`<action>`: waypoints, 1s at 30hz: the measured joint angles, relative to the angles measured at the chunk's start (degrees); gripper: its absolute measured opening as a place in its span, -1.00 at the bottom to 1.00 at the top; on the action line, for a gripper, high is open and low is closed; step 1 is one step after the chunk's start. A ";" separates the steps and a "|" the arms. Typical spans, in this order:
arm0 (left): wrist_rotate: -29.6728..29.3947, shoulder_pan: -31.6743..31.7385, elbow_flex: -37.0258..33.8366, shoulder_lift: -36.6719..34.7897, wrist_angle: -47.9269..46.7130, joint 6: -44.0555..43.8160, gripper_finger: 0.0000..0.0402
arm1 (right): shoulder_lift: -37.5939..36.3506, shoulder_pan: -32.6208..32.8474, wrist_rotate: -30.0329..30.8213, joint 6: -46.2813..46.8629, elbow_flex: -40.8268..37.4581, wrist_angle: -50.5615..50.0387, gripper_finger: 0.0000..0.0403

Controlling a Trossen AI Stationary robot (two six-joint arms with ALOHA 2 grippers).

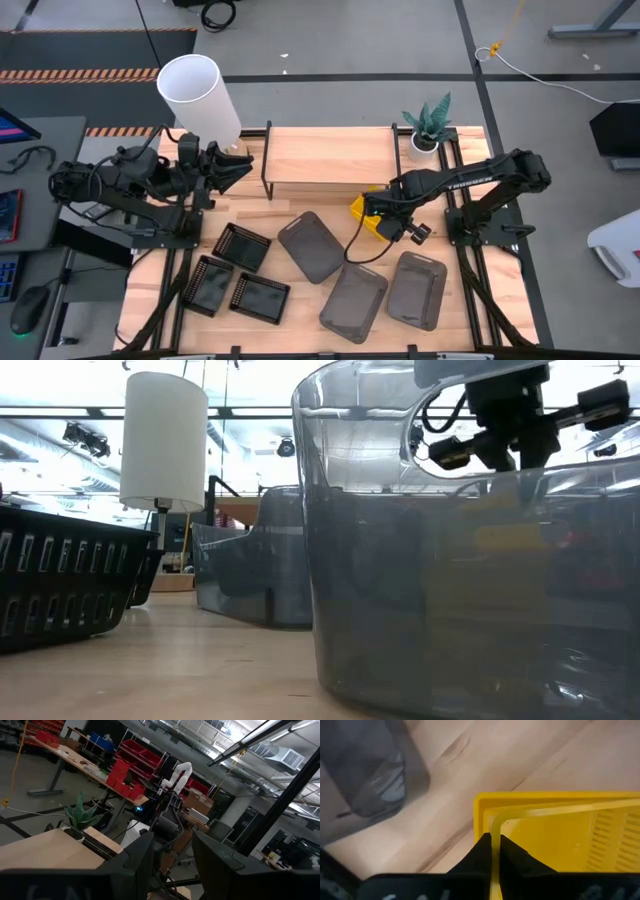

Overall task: Stack baskets on shelf by color
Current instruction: Stack the right yellow bin on top of the left yellow bin, then stack the middle gray bin on top of the right gray bin

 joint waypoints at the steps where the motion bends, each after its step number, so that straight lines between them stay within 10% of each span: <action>1: 0.00 0.00 0.00 0.00 -0.15 0.01 -0.29 | 0.00 0.22 0.08 0.52 -0.19 1.22 -0.83; 12: 0.00 0.00 0.00 0.00 -0.43 0.06 -0.29 | 0.77 4.42 0.51 4.34 -0.38 5.75 -0.35; 30: 4.50 -0.09 0.00 0.02 -3.17 -3.45 -0.29 | -0.34 7.51 0.44 27.38 0.51 7.00 -0.34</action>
